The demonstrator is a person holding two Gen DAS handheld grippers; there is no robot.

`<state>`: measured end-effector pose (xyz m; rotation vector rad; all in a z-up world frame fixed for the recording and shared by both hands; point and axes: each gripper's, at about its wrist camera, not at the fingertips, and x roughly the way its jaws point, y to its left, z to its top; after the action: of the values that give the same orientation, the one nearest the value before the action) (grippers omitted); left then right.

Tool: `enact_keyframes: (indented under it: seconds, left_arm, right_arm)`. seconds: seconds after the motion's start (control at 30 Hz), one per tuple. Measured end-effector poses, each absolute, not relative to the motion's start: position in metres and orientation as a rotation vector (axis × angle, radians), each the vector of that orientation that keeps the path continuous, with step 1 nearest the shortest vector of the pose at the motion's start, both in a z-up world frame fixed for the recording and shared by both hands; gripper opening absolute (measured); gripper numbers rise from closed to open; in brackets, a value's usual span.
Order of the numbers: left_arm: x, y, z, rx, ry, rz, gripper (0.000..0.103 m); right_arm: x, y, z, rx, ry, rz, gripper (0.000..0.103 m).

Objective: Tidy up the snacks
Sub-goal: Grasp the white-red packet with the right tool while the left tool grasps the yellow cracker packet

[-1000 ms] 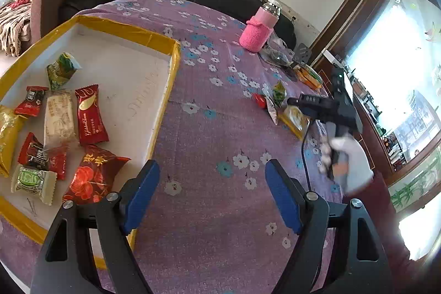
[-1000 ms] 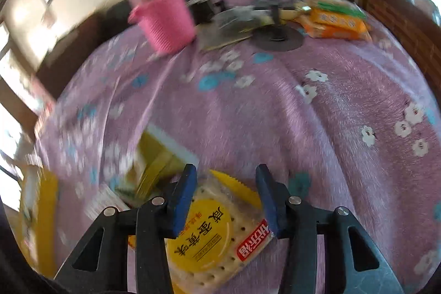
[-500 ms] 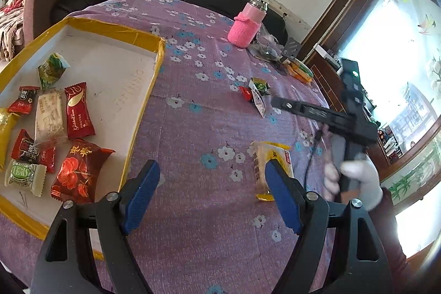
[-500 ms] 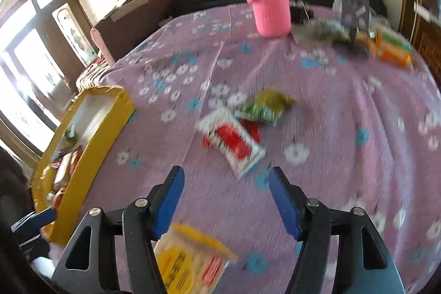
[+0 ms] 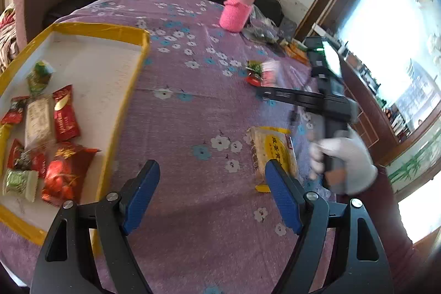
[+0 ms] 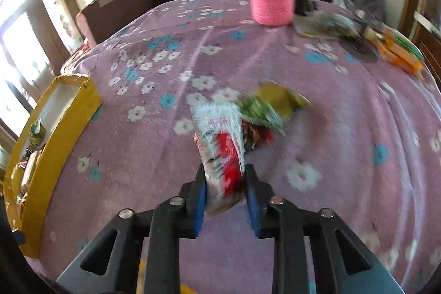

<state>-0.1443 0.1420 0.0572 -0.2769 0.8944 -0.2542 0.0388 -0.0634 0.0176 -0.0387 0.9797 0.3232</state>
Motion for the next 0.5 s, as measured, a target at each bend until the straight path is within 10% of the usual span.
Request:
enact_keyframes:
  seconds: [0.5]
  left_arm:
    - [-0.085, 0.022, 0.019, -0.022, 1.01, -0.373, 0.078]
  right_arm:
    - [-0.006, -0.135, 0.023, 0.214, 0.973, 0.392, 0.017]
